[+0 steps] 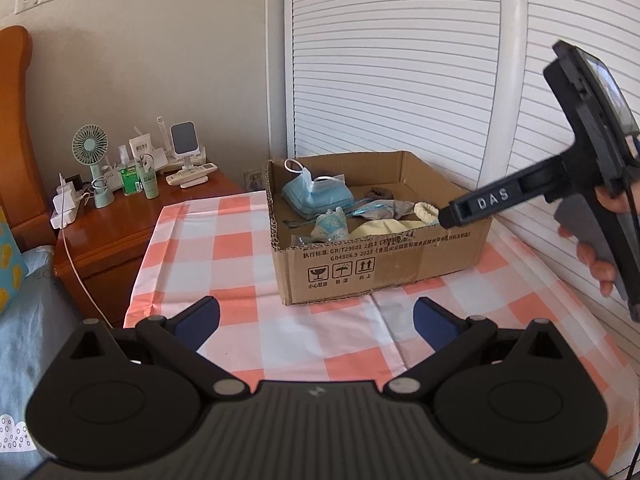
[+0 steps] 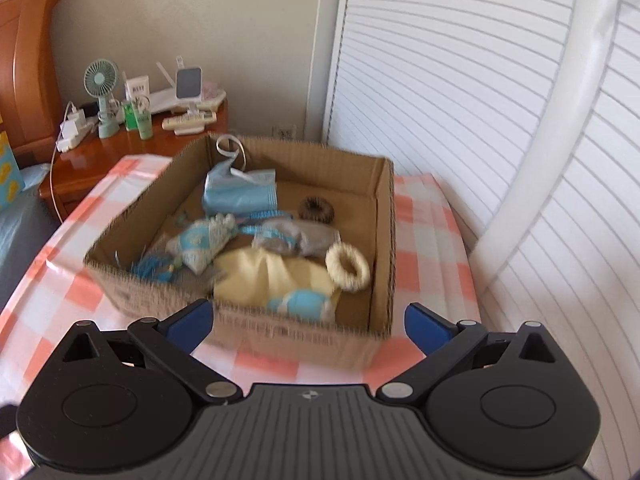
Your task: Organize soft objects
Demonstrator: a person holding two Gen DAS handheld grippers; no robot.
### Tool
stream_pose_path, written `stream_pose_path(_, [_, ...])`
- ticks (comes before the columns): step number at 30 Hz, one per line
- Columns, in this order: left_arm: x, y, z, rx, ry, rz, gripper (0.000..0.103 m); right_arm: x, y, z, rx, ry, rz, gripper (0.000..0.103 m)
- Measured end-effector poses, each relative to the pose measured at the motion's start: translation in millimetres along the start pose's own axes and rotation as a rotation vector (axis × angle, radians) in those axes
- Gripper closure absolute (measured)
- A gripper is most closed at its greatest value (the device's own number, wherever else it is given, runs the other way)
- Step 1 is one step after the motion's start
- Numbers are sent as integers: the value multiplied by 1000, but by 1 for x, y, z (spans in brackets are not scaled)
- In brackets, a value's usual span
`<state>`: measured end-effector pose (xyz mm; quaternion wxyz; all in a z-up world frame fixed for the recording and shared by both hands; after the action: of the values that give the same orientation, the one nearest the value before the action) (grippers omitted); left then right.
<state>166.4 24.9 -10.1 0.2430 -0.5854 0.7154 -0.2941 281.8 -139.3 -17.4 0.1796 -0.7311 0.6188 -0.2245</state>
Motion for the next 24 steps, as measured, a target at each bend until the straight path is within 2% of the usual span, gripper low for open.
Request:
stream_pose_path(6, [-5, -7, -7, -9, -6, -75, 1, 3, 41, -22, -49, 23, 71, 0])
stream_pose_path(12, [-2, -14, -10, -40, -34, -99, 1, 0, 72, -54, -18, 46, 131, 0])
stream_pose_path(15, [1, -16, -12, -46, -60, -89, 1, -5, 80, -67, 2, 52, 143, 0])
stream_pose_path(24, [7, -15, -10, -72, -78, -82, 1, -9, 86, -86, 60, 74, 151, 0])
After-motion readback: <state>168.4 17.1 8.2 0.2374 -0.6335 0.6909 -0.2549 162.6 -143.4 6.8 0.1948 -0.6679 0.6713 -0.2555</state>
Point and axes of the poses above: each gripper's, at about its wrist camera, not at the fingertips, and z roughly the way its jaws point, x to its right, y to its underside, the point moved 8 cm from there along z, roughly the way its jaws point, and after that the axes turned 11 degrees about -x, right-handed, at the moved point
